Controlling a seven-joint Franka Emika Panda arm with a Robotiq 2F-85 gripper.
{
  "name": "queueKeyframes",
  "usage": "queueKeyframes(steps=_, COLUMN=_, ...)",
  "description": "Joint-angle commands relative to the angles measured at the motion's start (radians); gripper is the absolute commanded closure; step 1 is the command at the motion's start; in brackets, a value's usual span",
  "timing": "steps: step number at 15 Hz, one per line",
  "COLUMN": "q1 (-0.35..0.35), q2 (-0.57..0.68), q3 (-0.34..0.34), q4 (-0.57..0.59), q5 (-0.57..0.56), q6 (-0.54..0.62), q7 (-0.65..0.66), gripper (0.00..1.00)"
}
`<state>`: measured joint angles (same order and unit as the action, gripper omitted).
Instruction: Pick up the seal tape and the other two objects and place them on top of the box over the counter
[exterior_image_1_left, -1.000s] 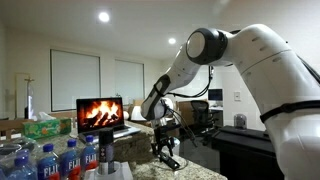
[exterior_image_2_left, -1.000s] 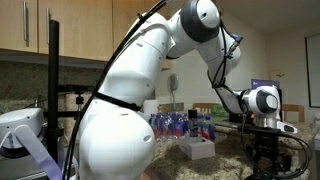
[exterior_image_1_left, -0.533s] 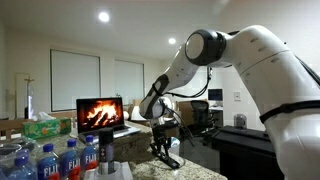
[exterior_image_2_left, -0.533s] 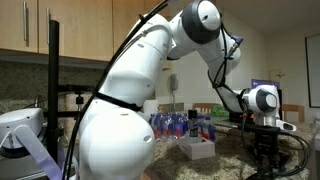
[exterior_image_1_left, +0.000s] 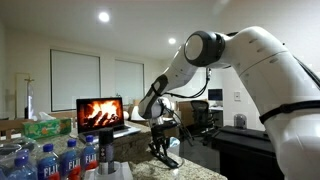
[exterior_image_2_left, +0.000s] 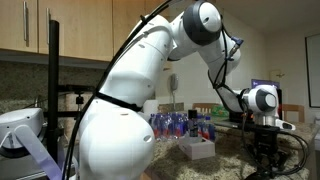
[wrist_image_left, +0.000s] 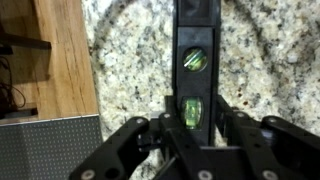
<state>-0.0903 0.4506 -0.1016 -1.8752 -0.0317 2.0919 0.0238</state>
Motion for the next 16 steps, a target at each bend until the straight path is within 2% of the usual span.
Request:
queueKeyframes(steps=1, q1=-0.003, q2=-0.051, q3=0.014, q4=-0.031, q5=-0.015, q6=-0.012, q7=-0.055, gripper=0.84)
queueKeyframes(steps=6, q1=0.013, q2=-0.172, q3=0.016, q4=-0.091, q5=-0.079, q6=-0.057, q7=-0.095, gripper=0.84)
queueKeyframes(steps=11, q1=0.029, q2=-0.338, q3=0.039, q4=-0.101, q5=-0.155, q6=-0.272, q7=-0.217, gripper=0.84)
queueKeyframes(steps=16, q1=0.062, q2=-0.528, q3=0.072, q4=-0.106, q5=-0.22, q6=-0.456, q7=-0.247, gripper=0.84)
